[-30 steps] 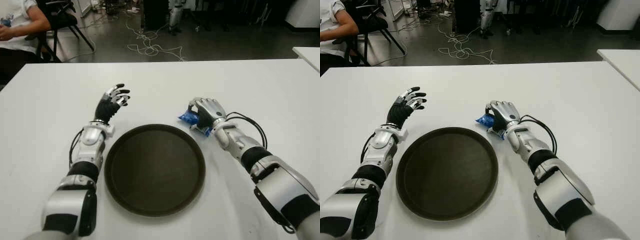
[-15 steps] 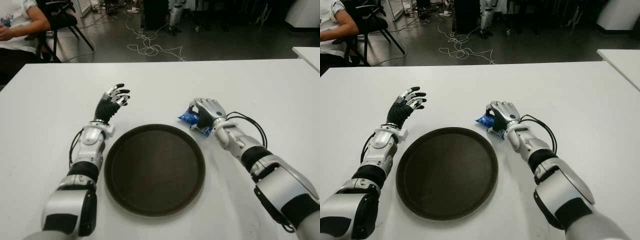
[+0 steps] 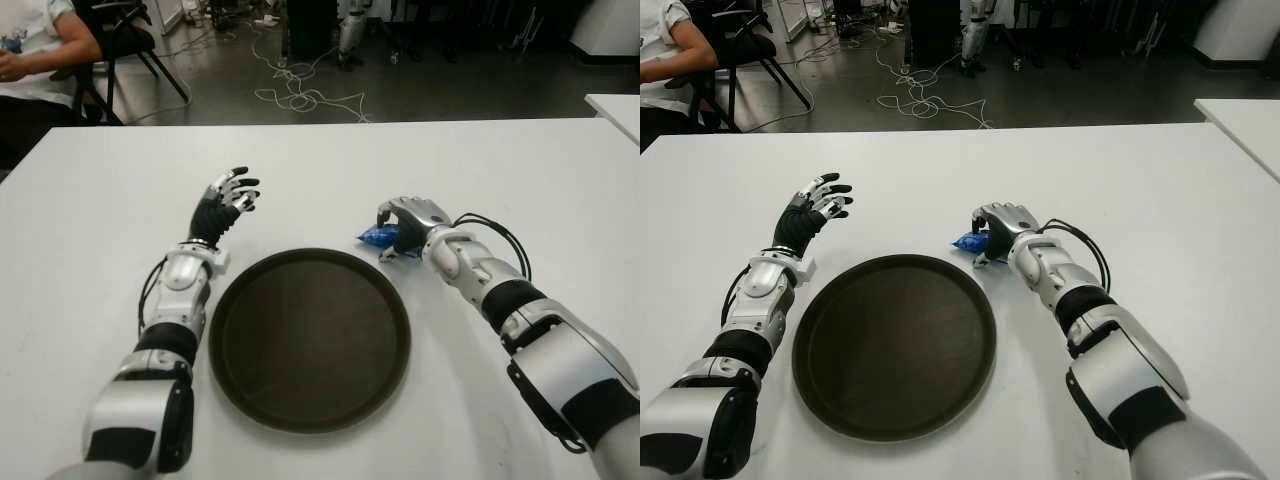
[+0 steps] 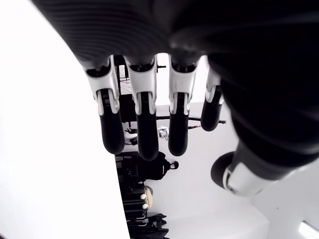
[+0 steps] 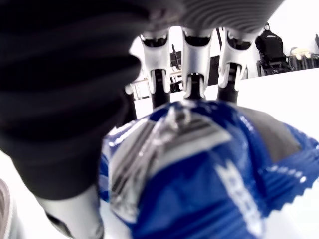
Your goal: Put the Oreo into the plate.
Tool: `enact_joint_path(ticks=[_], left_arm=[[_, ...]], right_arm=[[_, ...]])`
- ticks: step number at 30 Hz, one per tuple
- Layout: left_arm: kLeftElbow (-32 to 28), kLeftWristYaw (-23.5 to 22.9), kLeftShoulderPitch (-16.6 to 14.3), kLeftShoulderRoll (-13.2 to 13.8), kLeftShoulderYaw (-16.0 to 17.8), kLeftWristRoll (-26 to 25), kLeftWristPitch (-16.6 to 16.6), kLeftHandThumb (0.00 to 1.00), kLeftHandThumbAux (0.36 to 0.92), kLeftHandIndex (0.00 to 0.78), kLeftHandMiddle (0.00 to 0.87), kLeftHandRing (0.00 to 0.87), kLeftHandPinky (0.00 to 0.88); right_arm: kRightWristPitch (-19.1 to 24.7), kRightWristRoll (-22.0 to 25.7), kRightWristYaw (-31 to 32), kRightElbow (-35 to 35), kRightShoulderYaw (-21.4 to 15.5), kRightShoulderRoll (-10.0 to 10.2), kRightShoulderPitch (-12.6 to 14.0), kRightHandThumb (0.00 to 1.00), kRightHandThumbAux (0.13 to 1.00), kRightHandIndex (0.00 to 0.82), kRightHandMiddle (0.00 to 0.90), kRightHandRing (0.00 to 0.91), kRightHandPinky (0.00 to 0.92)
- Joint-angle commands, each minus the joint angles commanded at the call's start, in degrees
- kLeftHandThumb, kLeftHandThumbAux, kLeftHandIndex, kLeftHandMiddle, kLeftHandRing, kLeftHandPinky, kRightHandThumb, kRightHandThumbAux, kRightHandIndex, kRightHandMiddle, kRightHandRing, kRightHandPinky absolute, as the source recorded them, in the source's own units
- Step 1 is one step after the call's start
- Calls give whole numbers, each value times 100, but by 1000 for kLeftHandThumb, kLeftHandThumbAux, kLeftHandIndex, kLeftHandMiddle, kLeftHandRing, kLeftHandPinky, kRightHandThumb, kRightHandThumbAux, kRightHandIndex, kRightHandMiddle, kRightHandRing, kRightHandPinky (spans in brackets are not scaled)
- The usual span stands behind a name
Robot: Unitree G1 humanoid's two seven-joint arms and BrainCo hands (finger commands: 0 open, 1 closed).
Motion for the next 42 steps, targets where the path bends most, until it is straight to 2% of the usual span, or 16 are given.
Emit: enact_joint_path(ticks=[3, 5, 7, 13, 19, 23, 31, 35, 39, 42], left_arm=[[-15, 19, 5, 3, -12, 17, 12, 38, 662, 186, 272, 265, 289], [-20, 24, 5, 4, -15, 20, 25, 46, 666, 188, 274, 267, 295], [-33, 19, 3, 8, -9, 12, 43, 55, 665, 190, 279, 272, 303], [-40, 38, 1, 6, -7, 14, 72, 63, 668, 201, 293, 281, 308], [-58, 61, 6, 8, -26, 39, 81, 54, 689, 206, 288, 273, 298], [-73, 50, 17, -2, -22, 26, 67, 59, 689, 195, 280, 273, 300], [-76, 12, 28, -11, -11, 1, 22, 57, 671, 184, 277, 270, 301], [-74, 6, 30, -11, -11, -1, 19, 51, 653, 181, 276, 271, 300], [-72, -19, 27, -10, -5, -15, 33, 59, 664, 178, 271, 267, 296], [-72, -33, 25, -11, 2, -25, 46, 62, 663, 176, 271, 269, 298]], right_arm=[[32, 0, 3, 9, 0, 6, 0, 0, 855, 389, 402, 480, 433], [57, -1, 9, 19, 1, 11, -1, 0, 854, 365, 383, 454, 405], [68, -1, 23, 16, 3, 12, -3, 0, 858, 363, 382, 448, 420], [58, -15, 18, 12, 15, 7, -2, 0, 879, 398, 447, 513, 491], [54, -44, -47, 17, 39, 1, 7, 0, 873, 412, 455, 528, 498], [40, -51, -92, 13, 46, -7, 17, 0, 863, 396, 426, 507, 475], [0, -56, -145, 17, 68, -17, 22, 0, 884, 419, 475, 525, 500], [1, -50, -163, 17, 72, -18, 24, 0, 878, 410, 461, 522, 491], [20, -56, -164, 22, 82, -17, 15, 0, 865, 399, 422, 513, 480], [32, -69, -172, 24, 96, -18, 9, 0, 846, 370, 388, 474, 429]])
